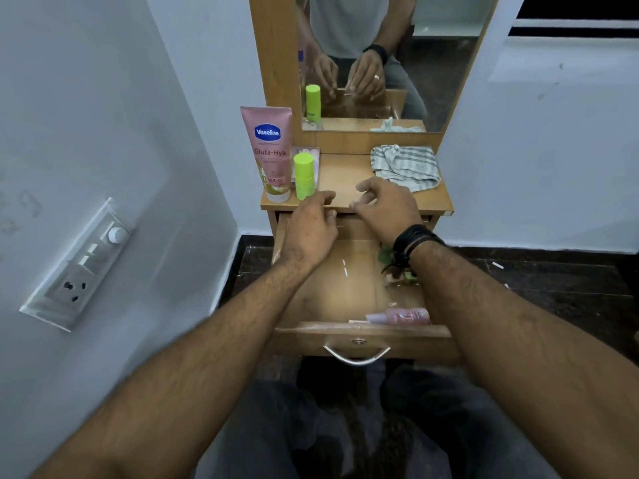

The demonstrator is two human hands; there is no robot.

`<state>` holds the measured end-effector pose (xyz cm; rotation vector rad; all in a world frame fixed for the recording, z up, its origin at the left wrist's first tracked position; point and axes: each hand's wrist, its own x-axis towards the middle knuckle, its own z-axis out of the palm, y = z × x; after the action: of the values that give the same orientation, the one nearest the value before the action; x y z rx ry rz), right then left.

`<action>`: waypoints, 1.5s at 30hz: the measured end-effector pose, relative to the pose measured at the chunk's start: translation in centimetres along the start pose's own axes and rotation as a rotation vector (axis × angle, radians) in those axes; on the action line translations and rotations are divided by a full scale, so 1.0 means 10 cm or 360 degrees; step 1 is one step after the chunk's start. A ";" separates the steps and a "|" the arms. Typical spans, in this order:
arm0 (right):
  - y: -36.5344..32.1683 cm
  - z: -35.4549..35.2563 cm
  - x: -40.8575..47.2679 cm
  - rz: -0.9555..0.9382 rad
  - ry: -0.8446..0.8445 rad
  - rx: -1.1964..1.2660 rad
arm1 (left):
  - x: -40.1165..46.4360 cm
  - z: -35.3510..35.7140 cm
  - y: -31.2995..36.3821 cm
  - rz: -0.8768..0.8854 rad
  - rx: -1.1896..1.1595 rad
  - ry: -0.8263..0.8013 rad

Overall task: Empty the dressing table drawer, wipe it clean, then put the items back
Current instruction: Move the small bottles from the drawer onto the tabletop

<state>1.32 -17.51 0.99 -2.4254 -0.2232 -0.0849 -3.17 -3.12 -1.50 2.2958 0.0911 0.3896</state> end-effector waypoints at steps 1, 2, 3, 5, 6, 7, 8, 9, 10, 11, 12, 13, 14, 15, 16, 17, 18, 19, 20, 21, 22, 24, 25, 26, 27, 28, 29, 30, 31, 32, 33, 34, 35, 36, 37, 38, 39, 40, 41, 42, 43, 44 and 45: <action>0.05 -0.11 -0.05 0.0017 0.0003 -0.0030 | -0.03 0.04 0.05 0.0026 0.0023 -0.0029; 0.10 -0.20 -0.10 0.0039 0.0009 -0.0062 | -0.06 0.08 0.10 0.0048 0.0045 -0.0064; 0.15 -0.29 -0.15 0.0064 0.0011 -0.0097 | -0.08 0.13 0.14 0.0064 0.0051 -0.0113; 0.25 -0.42 -0.27 0.0121 -0.0015 -0.0197 | -0.13 0.25 0.21 0.0084 0.0064 -0.0242; 0.30 -0.47 -0.32 0.0151 -0.0045 -0.0259 | -0.16 0.31 0.23 0.0099 0.0101 -0.0311; 0.35 -0.50 -0.37 0.0183 -0.0082 -0.0317 | -0.19 0.37 0.25 0.0123 0.0153 -0.0377; 0.41 -0.52 -0.41 0.0213 -0.0120 -0.0371 | -0.22 0.43 0.26 0.0156 0.0209 -0.0441; 0.46 -0.54 -0.45 0.0248 -0.0153 -0.0423 | -0.25 0.49 0.26 0.0192 0.0270 -0.0503; 0.52 -0.55 -0.49 0.0282 -0.0178 -0.0476 | -0.28 0.55 0.26 0.0223 0.0329 -0.0563; 0.57 -0.56 -0.52 0.0307 -0.0196 -0.0529 | -0.31 0.60 0.26 0.0245 0.0374 -0.0616; 0.62 -0.56 -0.55 0.0320 -0.0207 -0.0577 | -0.34 0.65 0.26 0.0257 0.0402 -0.0658; 0.67 -0.56 -0.57 0.0328 -0.0214 -0.0614 | -0.35 0.69 0.26 0.0263 0.0423 -0.0686; 0.71 -0.56 -0.59 0.0335 -0.0222 -0.0642 | -0.36 0.73 0.26 0.0270 0.0444 -0.0700; 0.74 -0.55 -0.60 0.0345 -0.0235 -0.0667 | -0.36 0.76 0.26 0.0282 0.0466 -0.0705; 0.77 -0.55 -0.60 0.0358 -0.0255 -0.0690 | -0.36 0.79 0.27 0.0293 0.0489 -0.0715; 0.79 -0.54 -0.60 0.0378 -0.0277 -0.0710 | -0.36 0.82 0.28 0.0299 0.0511 -0.0729; 0.81 -0.53 -0.60 0.0397 -0.0296 -0.0728 | -0.35 0.85 0.29 0.0299 0.0528 -0.0744; 0.83 -0.52 -0.60 0.0410 -0.0312 -0.0740 | -0.35 0.87 0.30 0.0295 0.0543 -0.0754; 0.84 -0.50 -0.59 0.0417 -0.0323 -0.0747 | -0.34 0.90 0.32 0.0289 0.0557 -0.0759; 0.86 -0.49 -0.59 0.0422 -0.0332 -0.0749 | -0.33 0.91 0.32 0.0281 0.0573 -0.0759; 0.88 -0.47 -0.59 0.0423 -0.0339 -0.0750 | -0.33 0.93 0.33 0.0271 0.0589 -0.0755; 0.90 -0.43 -0.59 0.0413 -0.0346 -0.0761 | -0.32 0.95 0.33 0.0264 0.0621 -0.0745; 0.91 -0.41 -0.59 0.0405 -0.0345 -0.0769 | -0.31 0.96 0.33 0.0268 0.0633 -0.0741; 0.91 -0.40 -0.59 0.0397 -0.0345 -0.0776 | -0.30 0.96 0.32 0.0273 0.0639 -0.0738; 0.92 -0.38 -0.59 0.0389 -0.0347 -0.0781 | -0.30 0.97 0.31 0.0282 0.0644 -0.0737; 0.92 -0.37 -0.59 0.0384 -0.0349 -0.0785 | -0.29 0.97 0.31 0.0291 0.0649 -0.0737; 0.93 -0.37 -0.59 0.0379 -0.0347 -0.0788 | -0.29 0.97 0.31 0.0295 0.0655 -0.0740; 0.93 -0.37 -0.59 0.0374 -0.0341 -0.0790 | -0.29 0.98 0.31 0.0293 0.0657 -0.0741; 0.93 -0.36 -0.58 0.0367 -0.0332 -0.0791 | -0.29 0.98 0.31 0.0294 0.0655 -0.0742; 0.93 -0.35 -0.58 0.0359 -0.0325 -0.0787 | -0.29 0.98 0.31 0.0298 0.0653 -0.0740; 0.93 -0.34 -0.58 0.0353 -0.0323 -0.0778 | -0.29 0.98 0.31 0.0306 0.0653 -0.0737; 0.94 -0.33 -0.57 0.0351 -0.0326 -0.0764 | -0.29 0.98 0.31 0.0315 0.0654 -0.0732; 0.94 -0.33 -0.57 0.0350 -0.0333 -0.0744 | -0.30 0.98 0.32 0.0323 0.0658 -0.0728; 0.95 -0.32 -0.56 0.0342 -0.0341 -0.0720 | -0.30 0.98 0.32 0.0326 0.0663 -0.0730; 0.96 -0.30 -0.56 0.0327 -0.0347 -0.0703 | -0.30 0.98 0.32 0.0326 0.0671 -0.0736; 0.97 -0.29 -0.55 0.0309 -0.0351 -0.0696 | -0.30 0.98 0.32 0.0325 0.0679 -0.0742; 0.98 -0.29 -0.55 0.0291 -0.0354 -0.0696 | -0.31 0.98 0.31 0.0324 0.0685 -0.0746; 0.98 -0.28 -0.55 0.0276 -0.0355 -0.0697 | -0.31 0.98 0.31 0.0326 0.0687 -0.0751; 0.99 -0.27 -0.54 0.0264 -0.0356 -0.0701 | -0.31 0.98 0.31 0.0328 0.0685 -0.0755; 0.99 -0.26 -0.54 0.0255 -0.0354 -0.0708 | -0.31 0.97 0.31 0.0328 0.0681 -0.0759; 1.00 -0.25 -0.53 0.0245 -0.0349 -0.0714 | -0.31 0.97 0.31 0.0328 0.0675 -0.0761; 1.01 -0.24 -0.53 0.0235 -0.0340 -0.0718 | -0.31 0.97 0.31 0.0324 0.0667 -0.0758; 1.02 -0.24 -0.53 0.0225 -0.0326 -0.0718 | -0.31 0.96 0.31 0.0320 0.0660 -0.0756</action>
<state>-2.00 -27.37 -4.34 -2.8933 -0.1330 0.1988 -3.40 -12.60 -6.15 2.7544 -0.3277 -0.0963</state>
